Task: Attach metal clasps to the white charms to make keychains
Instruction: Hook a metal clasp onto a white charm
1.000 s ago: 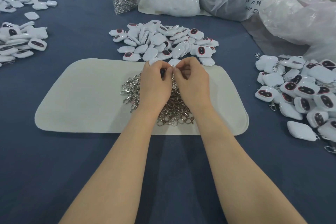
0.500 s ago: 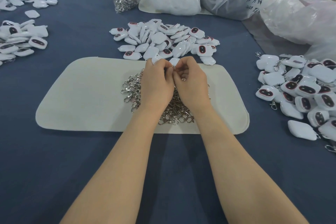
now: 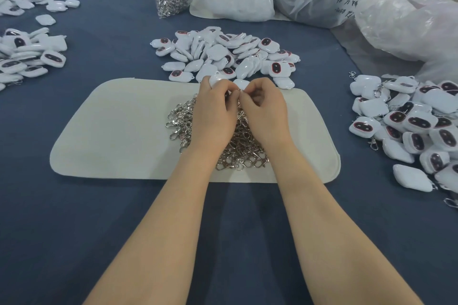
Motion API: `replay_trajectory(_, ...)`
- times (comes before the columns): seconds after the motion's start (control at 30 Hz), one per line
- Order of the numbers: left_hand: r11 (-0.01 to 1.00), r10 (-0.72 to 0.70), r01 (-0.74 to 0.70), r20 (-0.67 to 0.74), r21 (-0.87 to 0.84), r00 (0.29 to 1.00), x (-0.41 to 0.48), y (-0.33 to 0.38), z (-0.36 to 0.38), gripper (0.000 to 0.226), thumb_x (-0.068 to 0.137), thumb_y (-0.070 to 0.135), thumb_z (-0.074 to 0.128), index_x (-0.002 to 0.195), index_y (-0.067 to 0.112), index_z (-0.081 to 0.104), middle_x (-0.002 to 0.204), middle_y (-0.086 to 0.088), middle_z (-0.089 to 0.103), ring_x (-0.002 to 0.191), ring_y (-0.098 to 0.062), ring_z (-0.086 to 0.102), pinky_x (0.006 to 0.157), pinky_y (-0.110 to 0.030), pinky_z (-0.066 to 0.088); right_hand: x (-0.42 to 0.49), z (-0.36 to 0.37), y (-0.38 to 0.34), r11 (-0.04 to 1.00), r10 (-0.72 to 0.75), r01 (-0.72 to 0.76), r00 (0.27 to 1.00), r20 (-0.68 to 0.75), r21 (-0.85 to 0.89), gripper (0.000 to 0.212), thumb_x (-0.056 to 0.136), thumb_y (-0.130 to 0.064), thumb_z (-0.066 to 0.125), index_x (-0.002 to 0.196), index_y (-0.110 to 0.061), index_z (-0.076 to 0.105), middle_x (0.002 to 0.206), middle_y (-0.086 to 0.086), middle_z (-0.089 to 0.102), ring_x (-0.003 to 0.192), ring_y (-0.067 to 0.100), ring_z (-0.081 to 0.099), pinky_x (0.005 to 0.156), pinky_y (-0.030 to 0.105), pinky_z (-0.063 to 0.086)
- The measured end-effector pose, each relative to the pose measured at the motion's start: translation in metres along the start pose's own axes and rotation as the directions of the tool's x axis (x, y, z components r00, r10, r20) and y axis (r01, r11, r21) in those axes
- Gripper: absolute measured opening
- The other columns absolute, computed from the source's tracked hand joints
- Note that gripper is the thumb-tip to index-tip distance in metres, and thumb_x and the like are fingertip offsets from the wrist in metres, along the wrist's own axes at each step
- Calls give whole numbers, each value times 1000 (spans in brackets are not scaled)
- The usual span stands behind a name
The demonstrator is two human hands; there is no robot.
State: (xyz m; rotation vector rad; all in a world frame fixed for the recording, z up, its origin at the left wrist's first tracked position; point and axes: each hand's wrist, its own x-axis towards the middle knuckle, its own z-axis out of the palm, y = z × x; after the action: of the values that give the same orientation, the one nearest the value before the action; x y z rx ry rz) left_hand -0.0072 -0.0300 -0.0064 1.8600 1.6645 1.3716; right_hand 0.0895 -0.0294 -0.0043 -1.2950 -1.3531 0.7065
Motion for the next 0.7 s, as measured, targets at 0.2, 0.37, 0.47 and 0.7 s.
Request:
replay_trajectory(0.2,1000,-21,21,5,-8,1000,0,-3,1,11,93,19,56,95,14,66,99,1,43,65,4,46,64,-16,34,3,-3,1,979,164,-169,985,55,111,5,88,-5,60,89,-10,60,92,14,68,86,23,64,86,41,53)
replay_trajectory(0.37,998,-9,8,20,64,1000,0,-3,1,14,95,20,51,99,13,63,99,2,39,66,-12,46,67,-28,39,0,2,2,992,-67,68,998,10,-111,12,91,-6,54,95,-16,60,89,-8,62,83,6,57,72,9,43)
replay_trajectory(0.47,997,-7,6,14,71,1000,0,-2,1,16,96,21,50,100,11,62,101,0,38,70,-18,46,66,-29,38,-1,3,2,974,-145,145,989,17,-173,15,89,-2,53,93,-13,63,91,-1,65,81,6,55,71,9,42)
replay_trajectory(0.7,999,-42,42,0,-29,999,0,-3,3,12,94,23,55,96,14,64,100,1,43,68,0,49,74,-25,45,0,1,-2,1000,-24,25,995,-94,11,14,88,-5,59,86,-19,56,79,-13,60,74,1,57,67,7,44)
